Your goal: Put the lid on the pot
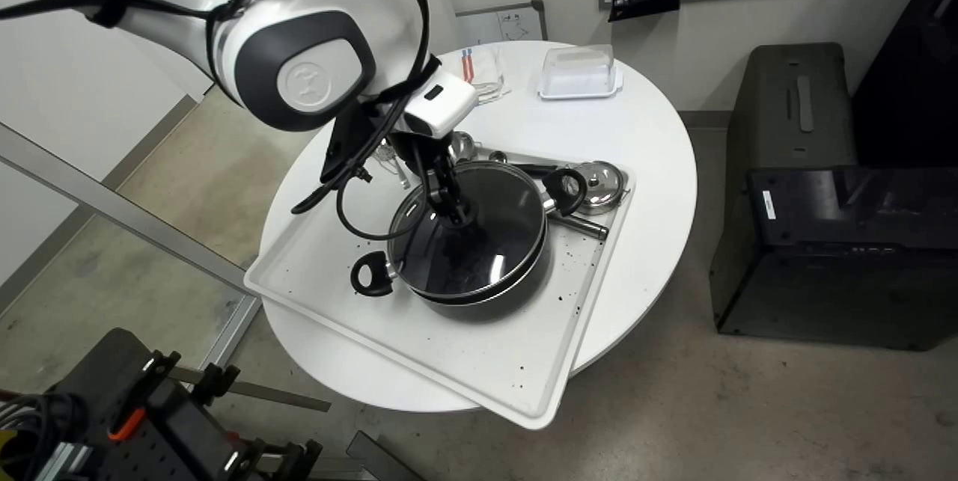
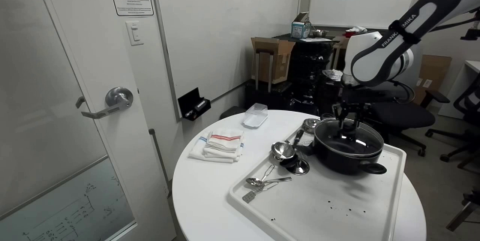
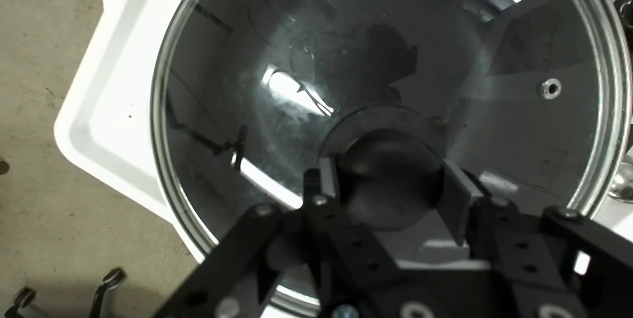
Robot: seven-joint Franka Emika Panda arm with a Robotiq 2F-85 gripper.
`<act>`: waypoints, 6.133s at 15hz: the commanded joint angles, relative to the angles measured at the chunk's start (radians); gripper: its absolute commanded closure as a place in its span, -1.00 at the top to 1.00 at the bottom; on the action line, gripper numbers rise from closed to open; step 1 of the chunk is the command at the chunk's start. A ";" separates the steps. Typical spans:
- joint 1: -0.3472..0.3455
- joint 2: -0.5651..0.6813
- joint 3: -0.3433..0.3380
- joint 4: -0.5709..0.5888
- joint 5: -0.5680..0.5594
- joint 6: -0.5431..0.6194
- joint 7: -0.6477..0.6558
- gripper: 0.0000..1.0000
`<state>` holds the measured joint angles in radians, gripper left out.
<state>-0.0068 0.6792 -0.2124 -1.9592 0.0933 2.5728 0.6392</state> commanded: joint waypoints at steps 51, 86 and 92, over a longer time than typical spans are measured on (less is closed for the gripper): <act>0.034 -0.081 -0.051 -0.105 0.007 0.071 0.026 -0.50; -0.003 -0.025 -0.021 -0.031 0.045 0.022 0.014 -0.50; -0.006 -0.012 -0.015 -0.026 0.051 0.025 0.012 -0.50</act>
<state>-0.0028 0.6639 -0.2381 -2.0096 0.1179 2.6185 0.6502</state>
